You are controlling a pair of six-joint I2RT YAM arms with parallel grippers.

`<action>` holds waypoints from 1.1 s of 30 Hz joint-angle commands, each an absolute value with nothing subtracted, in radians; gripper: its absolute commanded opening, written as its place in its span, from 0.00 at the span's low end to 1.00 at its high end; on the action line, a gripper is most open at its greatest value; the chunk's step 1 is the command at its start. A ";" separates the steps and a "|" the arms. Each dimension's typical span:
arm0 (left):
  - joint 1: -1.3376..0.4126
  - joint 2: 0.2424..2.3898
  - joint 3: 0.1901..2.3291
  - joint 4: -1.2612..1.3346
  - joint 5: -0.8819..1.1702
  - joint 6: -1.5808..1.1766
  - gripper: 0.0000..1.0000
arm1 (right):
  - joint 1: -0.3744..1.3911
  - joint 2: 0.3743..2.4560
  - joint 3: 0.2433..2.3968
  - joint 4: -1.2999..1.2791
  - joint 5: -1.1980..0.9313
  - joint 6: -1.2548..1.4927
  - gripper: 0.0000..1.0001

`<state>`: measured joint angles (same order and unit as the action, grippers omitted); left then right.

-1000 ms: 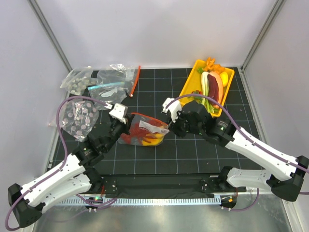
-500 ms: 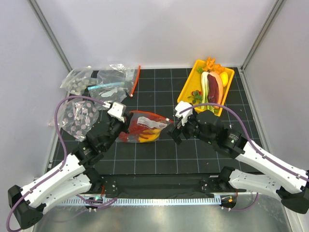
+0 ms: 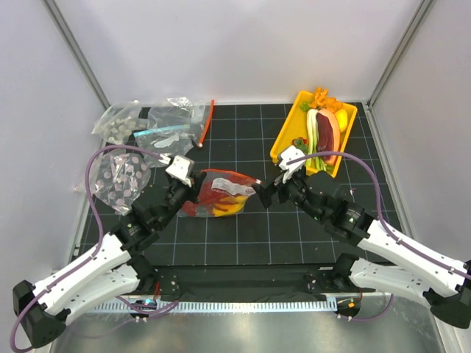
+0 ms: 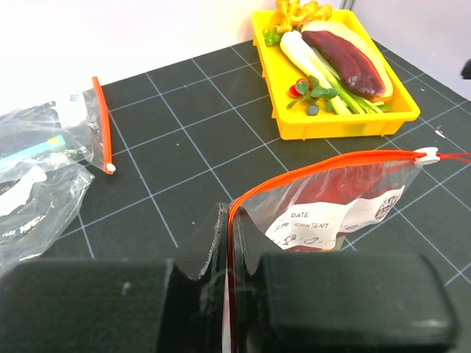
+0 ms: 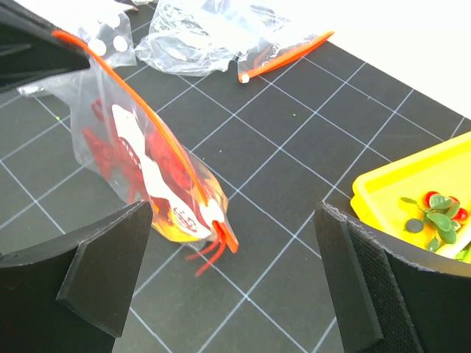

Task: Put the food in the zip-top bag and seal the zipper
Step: Place the zipper food storage bag at the center of the board.

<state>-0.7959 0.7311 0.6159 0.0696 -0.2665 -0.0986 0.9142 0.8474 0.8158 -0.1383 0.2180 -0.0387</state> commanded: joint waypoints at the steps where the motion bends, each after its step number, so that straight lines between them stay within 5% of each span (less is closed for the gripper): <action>1: -0.793 0.735 0.614 0.163 -0.226 -0.117 0.09 | 0.914 0.870 0.808 -0.045 0.239 -0.002 1.00; 5: -0.793 0.747 0.614 0.182 -0.183 -0.124 0.13 | 0.913 0.864 0.787 -0.005 0.278 0.044 1.00; 8: -0.793 0.762 0.617 0.193 -0.132 -0.133 0.34 | 0.914 0.841 0.761 0.035 0.351 0.058 1.00; 9: -0.793 0.767 0.620 0.198 -0.120 -0.135 0.52 | 0.914 0.838 0.761 0.034 0.370 0.060 1.00; 12: -0.793 0.811 0.618 0.233 -0.103 -0.121 0.61 | 0.913 0.830 0.759 0.028 0.391 0.063 1.00; 16: -0.793 0.978 0.646 0.339 -0.199 -0.069 0.49 | 0.913 0.838 0.764 0.020 0.432 0.063 1.00; 20: -0.793 1.247 0.805 0.319 -0.059 -0.028 0.00 | 0.913 0.802 0.749 0.023 0.511 0.066 1.00; 31: -0.808 1.623 1.123 0.457 0.135 -0.103 0.00 | 0.913 0.606 0.634 0.112 0.692 0.074 1.00; 33: -0.810 1.655 1.169 0.468 0.127 -0.120 0.07 | 0.913 0.583 0.624 0.115 0.712 0.074 0.99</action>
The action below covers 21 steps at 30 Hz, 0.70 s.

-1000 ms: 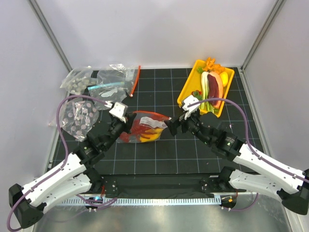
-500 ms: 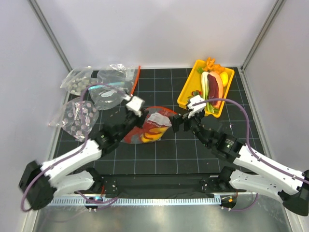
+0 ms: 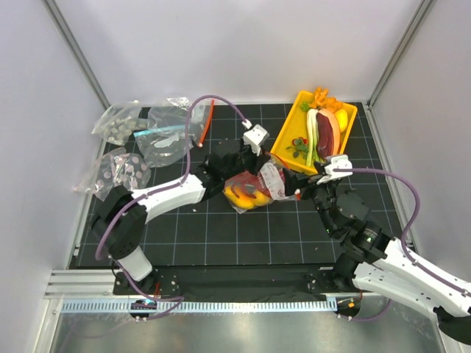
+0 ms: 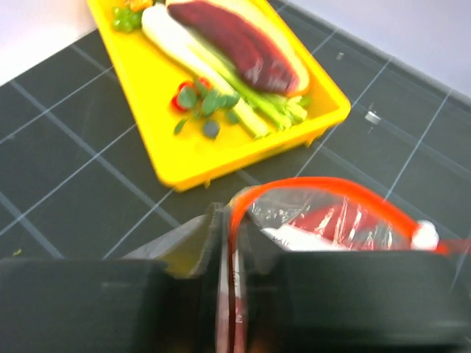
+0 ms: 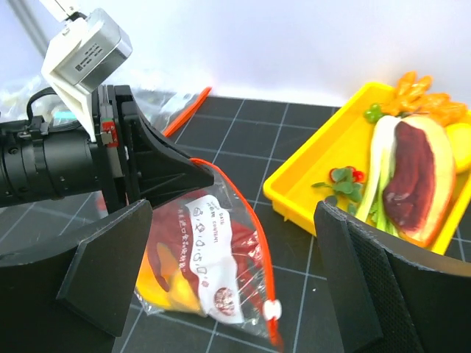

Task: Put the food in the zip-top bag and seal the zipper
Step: Place the zipper food storage bag at the center of the board, then reset both arms

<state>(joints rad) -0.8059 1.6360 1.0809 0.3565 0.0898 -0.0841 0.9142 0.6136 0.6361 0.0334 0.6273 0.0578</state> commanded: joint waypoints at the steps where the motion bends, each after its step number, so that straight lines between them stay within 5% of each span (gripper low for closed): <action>1: -0.810 1.657 1.184 0.459 0.120 -0.127 0.20 | 0.913 0.580 0.623 0.115 0.736 0.075 1.00; 2: -0.810 1.643 1.193 0.431 0.092 -0.138 0.49 | 0.913 0.583 0.623 0.112 0.748 0.078 1.00; 8: -0.811 1.415 1.099 0.333 -0.128 -0.187 0.99 | 0.913 0.635 0.652 0.098 0.787 0.098 0.99; 13: -0.810 1.082 0.979 0.080 -0.348 -0.342 1.00 | 0.913 0.702 0.676 0.126 0.877 0.167 1.00; 21: -0.810 0.657 0.614 0.031 -0.604 -0.638 1.00 | 0.913 0.742 0.710 0.120 1.002 0.259 1.00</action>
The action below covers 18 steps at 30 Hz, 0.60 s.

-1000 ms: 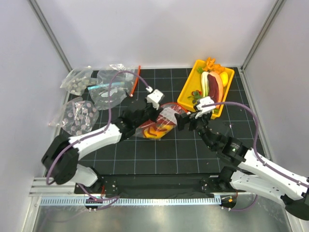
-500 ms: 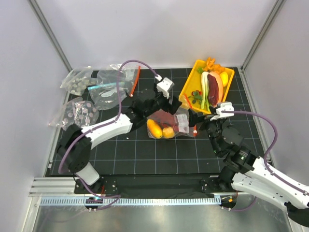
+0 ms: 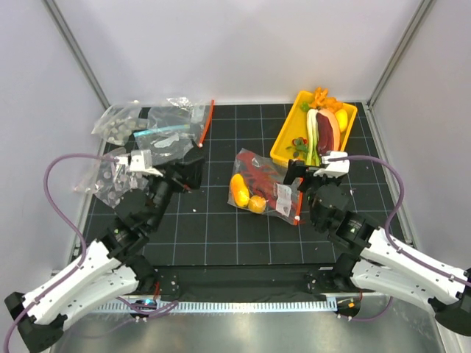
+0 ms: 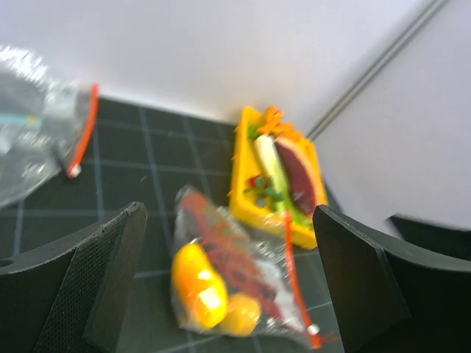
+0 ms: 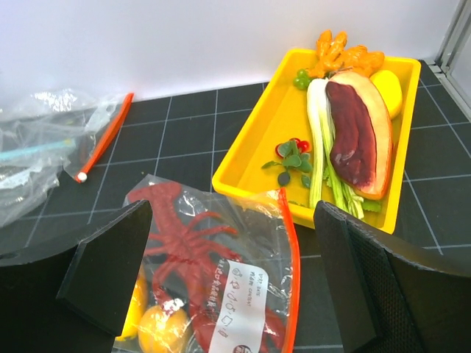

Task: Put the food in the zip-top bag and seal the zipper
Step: Reset both arms

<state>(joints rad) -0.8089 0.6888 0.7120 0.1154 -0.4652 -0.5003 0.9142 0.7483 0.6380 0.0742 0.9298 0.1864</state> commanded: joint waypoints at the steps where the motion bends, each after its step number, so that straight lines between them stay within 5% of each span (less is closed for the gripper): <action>1: -0.808 0.609 0.594 0.043 -0.617 -0.606 1.00 | 0.913 0.741 0.719 0.076 1.003 0.271 1.00; 8: -0.808 0.486 0.506 0.084 -0.578 -0.546 1.00 | 0.913 0.681 0.720 -0.005 0.966 0.244 1.00; 18: -0.808 0.606 0.554 0.003 -0.762 -0.601 1.00 | 0.911 0.676 0.624 0.140 0.963 0.193 1.00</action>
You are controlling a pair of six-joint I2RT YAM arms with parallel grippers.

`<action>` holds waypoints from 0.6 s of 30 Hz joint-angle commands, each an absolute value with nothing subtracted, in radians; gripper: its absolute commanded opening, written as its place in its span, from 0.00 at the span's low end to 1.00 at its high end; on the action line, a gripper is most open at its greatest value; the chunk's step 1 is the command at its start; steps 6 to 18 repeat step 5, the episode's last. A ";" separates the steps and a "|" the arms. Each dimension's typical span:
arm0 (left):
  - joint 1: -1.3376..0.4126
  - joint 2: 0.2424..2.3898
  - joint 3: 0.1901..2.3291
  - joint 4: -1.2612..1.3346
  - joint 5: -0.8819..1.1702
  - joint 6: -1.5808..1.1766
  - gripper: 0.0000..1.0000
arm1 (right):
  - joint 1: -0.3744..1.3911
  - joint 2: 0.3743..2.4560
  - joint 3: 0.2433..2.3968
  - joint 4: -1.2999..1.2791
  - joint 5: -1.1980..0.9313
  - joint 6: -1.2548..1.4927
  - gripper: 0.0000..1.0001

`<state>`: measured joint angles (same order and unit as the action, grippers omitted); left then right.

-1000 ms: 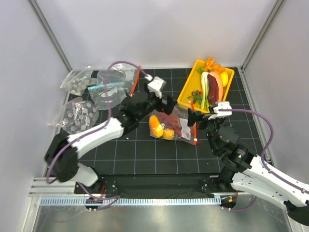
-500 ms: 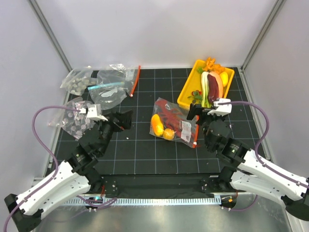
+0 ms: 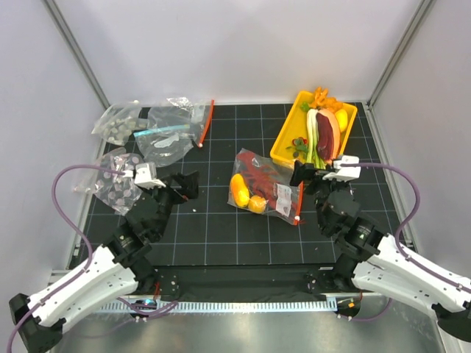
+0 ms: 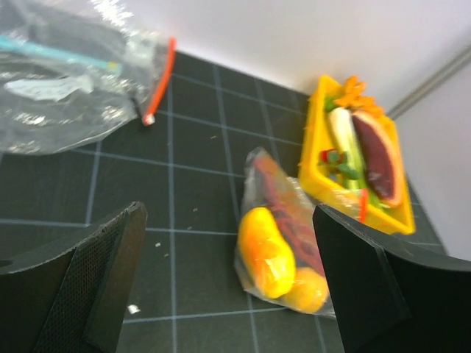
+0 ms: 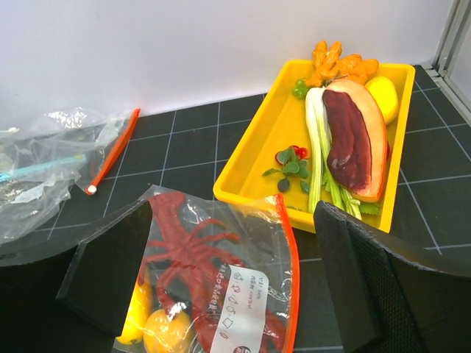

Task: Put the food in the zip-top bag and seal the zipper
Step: Reset both arms

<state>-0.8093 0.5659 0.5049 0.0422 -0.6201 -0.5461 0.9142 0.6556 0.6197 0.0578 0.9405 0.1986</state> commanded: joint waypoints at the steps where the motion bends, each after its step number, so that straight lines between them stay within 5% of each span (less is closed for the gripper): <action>1: -0.810 0.612 0.560 -0.027 -0.779 -0.598 1.00 | 0.913 0.692 0.627 0.144 0.969 0.195 1.00; 18: -0.810 0.626 0.558 -0.014 -0.756 -0.569 1.00 | 0.913 0.710 0.621 0.144 0.936 0.193 1.00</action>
